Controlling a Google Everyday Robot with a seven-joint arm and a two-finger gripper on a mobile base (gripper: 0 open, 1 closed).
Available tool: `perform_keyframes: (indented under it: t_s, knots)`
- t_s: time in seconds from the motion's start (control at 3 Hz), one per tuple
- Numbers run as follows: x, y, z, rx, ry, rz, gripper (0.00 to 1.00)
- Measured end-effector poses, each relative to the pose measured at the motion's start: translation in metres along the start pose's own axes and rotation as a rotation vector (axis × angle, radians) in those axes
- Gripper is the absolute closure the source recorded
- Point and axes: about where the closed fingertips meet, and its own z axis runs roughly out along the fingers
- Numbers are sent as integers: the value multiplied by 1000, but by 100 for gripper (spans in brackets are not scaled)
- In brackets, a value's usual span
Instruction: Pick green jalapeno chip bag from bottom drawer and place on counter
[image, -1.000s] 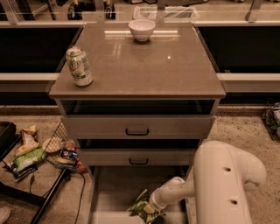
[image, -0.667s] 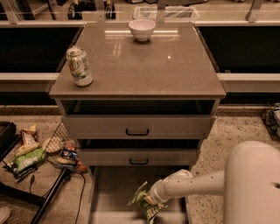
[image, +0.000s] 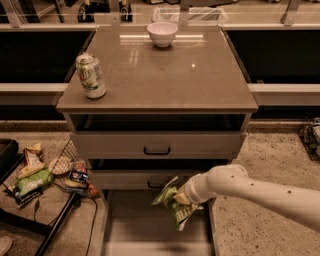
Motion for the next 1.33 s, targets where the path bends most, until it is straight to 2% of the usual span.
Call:
perform_keyframes:
  t_s: [0.33,0.67,1.0,1.33]
  knots:
    - [-48,-36,-81,-3,-107,13,100]
    - [-90,-47,-162,-12,-127,-24,100]
    - [-98,-40,-200,-58,-86,-37,100]
    - [-92,-35,-196,-76,-70,-38,100]
